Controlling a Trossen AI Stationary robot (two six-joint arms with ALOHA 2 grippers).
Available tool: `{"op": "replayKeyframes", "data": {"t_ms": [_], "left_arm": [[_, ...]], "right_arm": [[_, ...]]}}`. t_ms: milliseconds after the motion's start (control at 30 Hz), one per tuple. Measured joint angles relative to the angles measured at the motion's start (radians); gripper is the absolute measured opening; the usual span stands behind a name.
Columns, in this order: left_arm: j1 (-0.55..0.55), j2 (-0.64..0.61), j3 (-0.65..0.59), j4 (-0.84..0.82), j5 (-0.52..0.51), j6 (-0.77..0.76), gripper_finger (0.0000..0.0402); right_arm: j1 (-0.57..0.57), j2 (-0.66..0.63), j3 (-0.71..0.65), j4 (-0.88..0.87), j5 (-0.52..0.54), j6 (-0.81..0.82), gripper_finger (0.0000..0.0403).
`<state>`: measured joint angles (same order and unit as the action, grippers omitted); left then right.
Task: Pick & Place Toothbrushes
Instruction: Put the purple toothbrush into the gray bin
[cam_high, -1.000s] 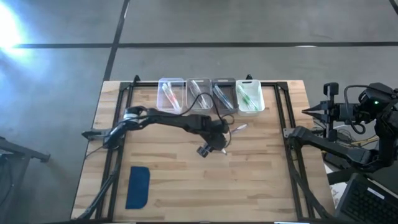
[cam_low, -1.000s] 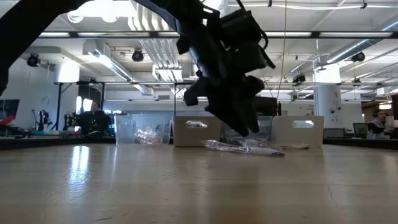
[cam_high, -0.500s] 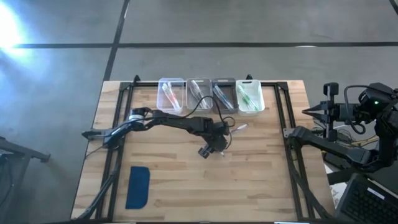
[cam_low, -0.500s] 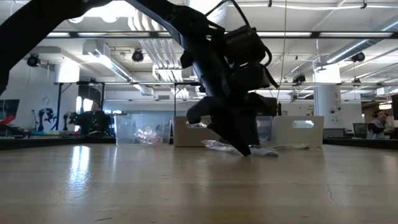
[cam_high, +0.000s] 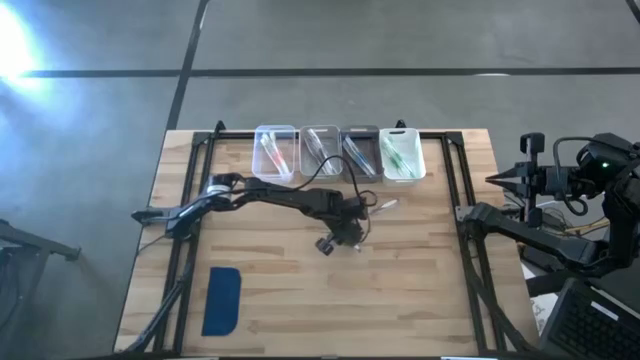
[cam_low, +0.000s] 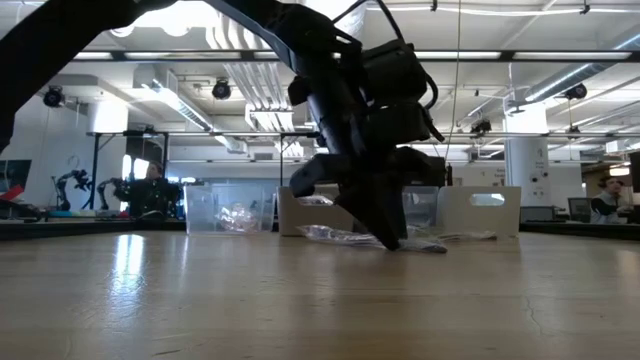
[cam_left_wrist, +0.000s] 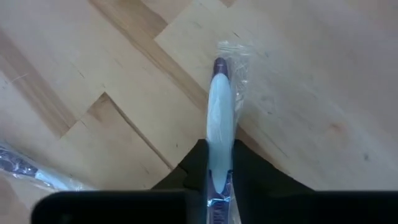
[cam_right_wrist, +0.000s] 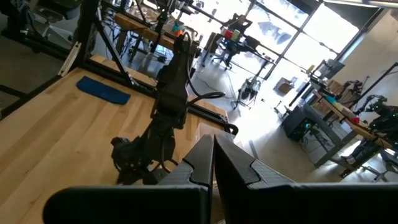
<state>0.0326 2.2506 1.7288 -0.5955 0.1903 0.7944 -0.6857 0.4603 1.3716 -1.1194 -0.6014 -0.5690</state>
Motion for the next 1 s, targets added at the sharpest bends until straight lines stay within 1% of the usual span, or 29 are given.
{"op": "replayKeyframes", "data": {"t_ms": [33, 200, 267, 333, 433, 500, 600, 667, 767, 867, 1000], "left_arm": [[0.000, -0.005, 0.002, -0.012, -0.002, 0.008, 0.0043], [-0.003, -0.046, -0.005, -0.093, -0.049, 0.011, 0.0043], [-0.004, -0.079, -0.002, -0.121, -0.074, 0.059, 0.0043], [-0.004, -0.122, 0.000, -0.166, -0.116, 0.142, 0.0043], [-0.008, -0.178, 0.001, -0.214, -0.286, 0.297, 0.0043], [-0.007, -0.206, 0.001, -0.232, -0.406, 0.345, 0.0043], [0.009, -0.253, 0.000, -0.235, -0.506, 0.447, 0.0043], [0.024, -0.289, 0.006, -0.227, -0.542, 0.540, 0.0043], [0.057, -0.326, 0.019, -0.206, -0.593, 0.606, 0.0043], [0.110, -0.357, 0.037, -0.188, -0.594, 0.659, 0.0043], [0.194, -0.372, 0.092, -0.182, -0.593, 0.765, 0.0043]], "right_arm": [[0.000, 0.000, 0.000, 0.000, 0.000, 0.000, 0.0008], [0.000, 0.000, 0.000, 0.000, 0.000, 0.000, 0.0008], [0.000, 0.000, 0.000, 0.000, 0.000, 0.000, 0.0008], [0.000, 0.000, 0.000, 0.000, 0.000, 0.000, 0.0008], [0.000, 0.000, 0.000, 0.000, 0.000, 0.000, 0.0008], [0.000, 0.000, 0.000, 0.000, 0.000, 0.000, 0.0008], [0.000, 0.000, 0.000, -0.001, 0.001, 0.000, 0.0008], [0.000, 0.000, 0.000, 0.000, 0.001, 0.000, 0.0008], [0.000, 0.000, 0.000, 0.000, 0.000, 0.000, 0.0008], [0.000, 0.000, 0.000, 0.000, 0.000, 0.000, 0.0008], [0.000, 0.000, 0.000, 0.000, 0.000, 0.000, 0.0008]]}}
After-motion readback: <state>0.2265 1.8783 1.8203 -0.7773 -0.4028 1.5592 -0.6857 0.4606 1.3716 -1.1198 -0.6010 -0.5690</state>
